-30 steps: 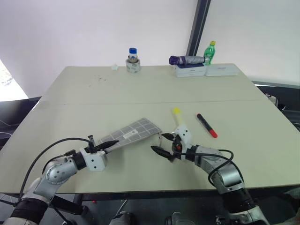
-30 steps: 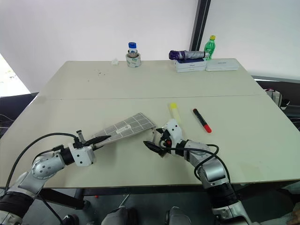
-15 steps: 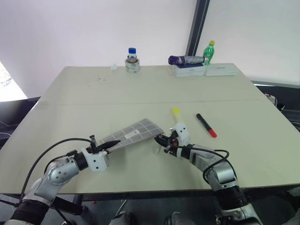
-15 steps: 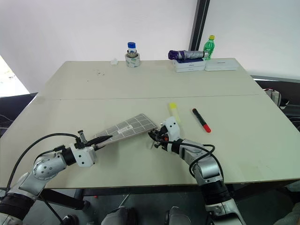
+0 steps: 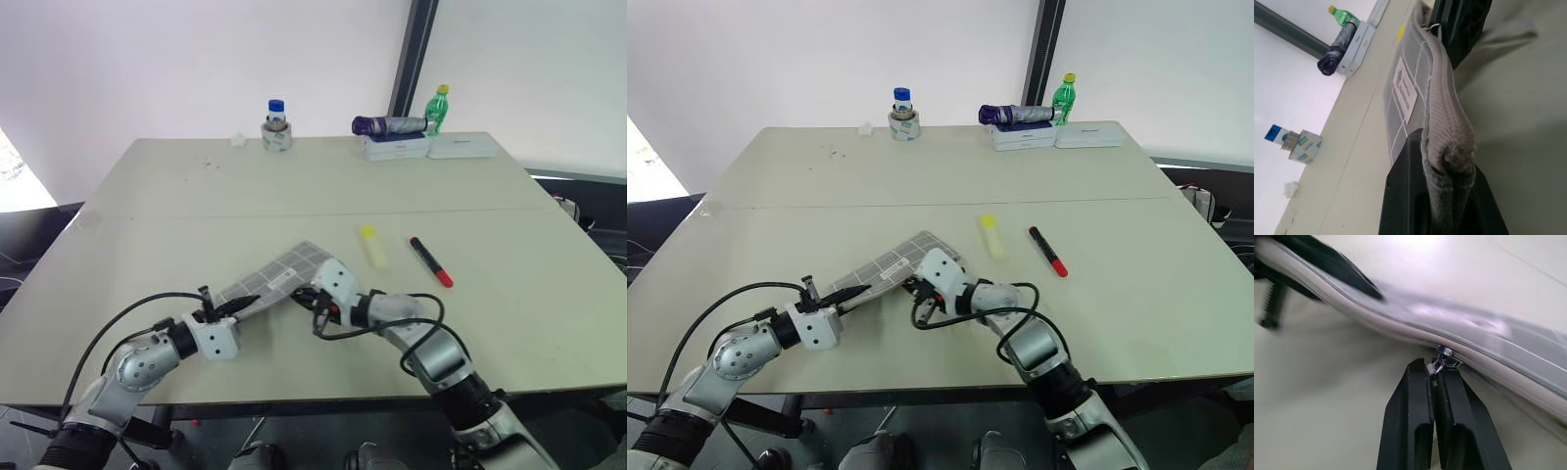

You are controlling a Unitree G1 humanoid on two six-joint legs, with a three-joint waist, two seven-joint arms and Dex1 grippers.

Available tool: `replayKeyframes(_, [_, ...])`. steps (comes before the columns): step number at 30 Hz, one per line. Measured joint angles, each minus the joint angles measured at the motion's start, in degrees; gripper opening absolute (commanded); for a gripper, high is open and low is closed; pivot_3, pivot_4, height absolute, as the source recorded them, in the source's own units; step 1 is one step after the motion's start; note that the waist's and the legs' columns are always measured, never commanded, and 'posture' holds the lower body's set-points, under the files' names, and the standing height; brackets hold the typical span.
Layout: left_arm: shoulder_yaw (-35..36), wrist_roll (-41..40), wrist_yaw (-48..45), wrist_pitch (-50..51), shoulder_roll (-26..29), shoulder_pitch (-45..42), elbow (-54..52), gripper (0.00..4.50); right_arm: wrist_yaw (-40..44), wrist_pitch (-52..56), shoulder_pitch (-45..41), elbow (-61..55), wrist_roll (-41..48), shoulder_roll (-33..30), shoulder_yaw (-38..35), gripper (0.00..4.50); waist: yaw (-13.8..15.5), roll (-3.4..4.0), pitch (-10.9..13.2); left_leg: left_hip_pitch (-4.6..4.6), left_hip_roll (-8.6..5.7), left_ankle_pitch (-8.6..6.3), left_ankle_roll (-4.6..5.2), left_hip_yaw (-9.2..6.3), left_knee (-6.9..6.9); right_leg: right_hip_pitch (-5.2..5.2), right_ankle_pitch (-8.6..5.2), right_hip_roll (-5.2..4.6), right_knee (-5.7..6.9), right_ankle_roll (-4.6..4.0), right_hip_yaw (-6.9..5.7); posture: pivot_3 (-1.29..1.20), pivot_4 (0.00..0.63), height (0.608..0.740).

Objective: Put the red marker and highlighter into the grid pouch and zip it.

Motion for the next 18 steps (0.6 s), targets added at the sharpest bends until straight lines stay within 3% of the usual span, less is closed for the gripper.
replayKeyframes(10, [-0.08, 4.36, 3.71, 6.35, -3.65, -6.05, 0.71, 0.00, 8.15, -14.34, -9.51, 10.68, -6.07, -0.07, 4.67, 0.05, 0.05, -0.03, -0.01, 0.00, 0.00, 0.17, -0.27, 0.04, 0.02, 0.00, 0.00, 0.03, 0.00, 0.00, 0.00, 0.00, 0.150, 0.740])
replayKeyframes(18, [-0.57, 5.85, 4.72, 6.83, -4.23, -7.10, 1.95, 0.00, 9.86, -18.61, -10.04, 13.94, -7.12, 0.86, 4.51, 0.05, -0.03, -0.03, 0.00, 0.00, 0.02, 0.24, -0.39, 0.04, -0.01, -0.01, 0.00, 0.04, 0.00, 0.01, 0.00, 0.00, 0.150, 0.740])
